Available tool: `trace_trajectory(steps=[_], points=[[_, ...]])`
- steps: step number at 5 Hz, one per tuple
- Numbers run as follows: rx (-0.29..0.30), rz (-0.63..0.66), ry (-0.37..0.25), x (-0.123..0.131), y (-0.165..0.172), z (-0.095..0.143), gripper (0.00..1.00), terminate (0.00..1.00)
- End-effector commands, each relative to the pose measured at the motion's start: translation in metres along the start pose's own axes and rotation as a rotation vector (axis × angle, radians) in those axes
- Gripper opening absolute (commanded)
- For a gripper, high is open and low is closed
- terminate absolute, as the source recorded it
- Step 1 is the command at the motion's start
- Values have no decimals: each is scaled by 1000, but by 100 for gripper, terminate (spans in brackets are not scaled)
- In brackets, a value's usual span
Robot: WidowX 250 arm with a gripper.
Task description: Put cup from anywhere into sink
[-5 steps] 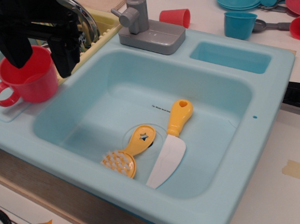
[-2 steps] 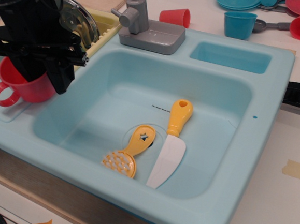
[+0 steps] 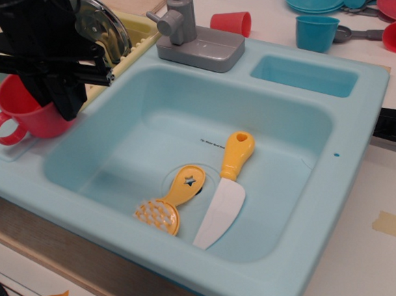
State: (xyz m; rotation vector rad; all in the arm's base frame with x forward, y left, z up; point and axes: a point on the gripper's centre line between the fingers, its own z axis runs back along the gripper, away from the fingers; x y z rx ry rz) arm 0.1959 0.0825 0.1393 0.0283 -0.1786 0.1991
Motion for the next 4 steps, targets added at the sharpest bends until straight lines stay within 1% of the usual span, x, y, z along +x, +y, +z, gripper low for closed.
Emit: trace_trajectory(steps=[1, 2, 3, 4], points=[[0, -74, -59, 22, -29, 18, 0, 0], [-40, -114, -82, 27, -59, 15, 0, 0], [-89, -158, -51, 29, -77, -3, 0, 0], [-129, -181, -59, 28, -80, -22, 0, 0]])
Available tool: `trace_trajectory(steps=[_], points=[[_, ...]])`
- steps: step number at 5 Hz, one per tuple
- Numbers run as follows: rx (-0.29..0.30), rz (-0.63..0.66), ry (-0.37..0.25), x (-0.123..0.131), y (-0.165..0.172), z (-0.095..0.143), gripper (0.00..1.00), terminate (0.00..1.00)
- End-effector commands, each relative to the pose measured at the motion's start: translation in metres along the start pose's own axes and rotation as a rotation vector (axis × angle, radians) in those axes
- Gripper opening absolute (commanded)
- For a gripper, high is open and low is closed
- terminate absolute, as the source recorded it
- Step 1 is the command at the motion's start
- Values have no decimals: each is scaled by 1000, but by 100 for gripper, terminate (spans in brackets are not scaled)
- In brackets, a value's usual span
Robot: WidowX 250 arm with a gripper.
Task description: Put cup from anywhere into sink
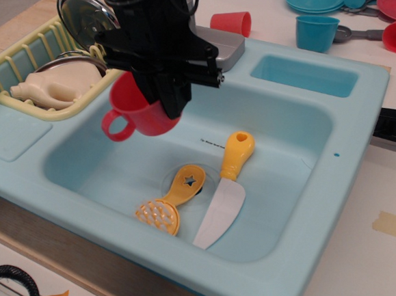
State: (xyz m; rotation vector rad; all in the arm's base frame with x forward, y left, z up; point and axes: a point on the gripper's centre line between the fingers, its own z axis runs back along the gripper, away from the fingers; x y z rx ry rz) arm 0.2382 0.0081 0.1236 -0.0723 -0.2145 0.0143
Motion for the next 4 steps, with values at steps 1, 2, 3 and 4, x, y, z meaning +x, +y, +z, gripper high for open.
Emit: trace_trajectory(steps=[1, 2, 3, 4], points=[[-36, -34, -14, 2, 8, -17, 100, 0], [-80, -56, 16, 1, 10, -26, 100, 0], [-80, -56, 16, 1, 10, -26, 100, 0], [-80, -56, 16, 1, 10, -26, 100, 100]])
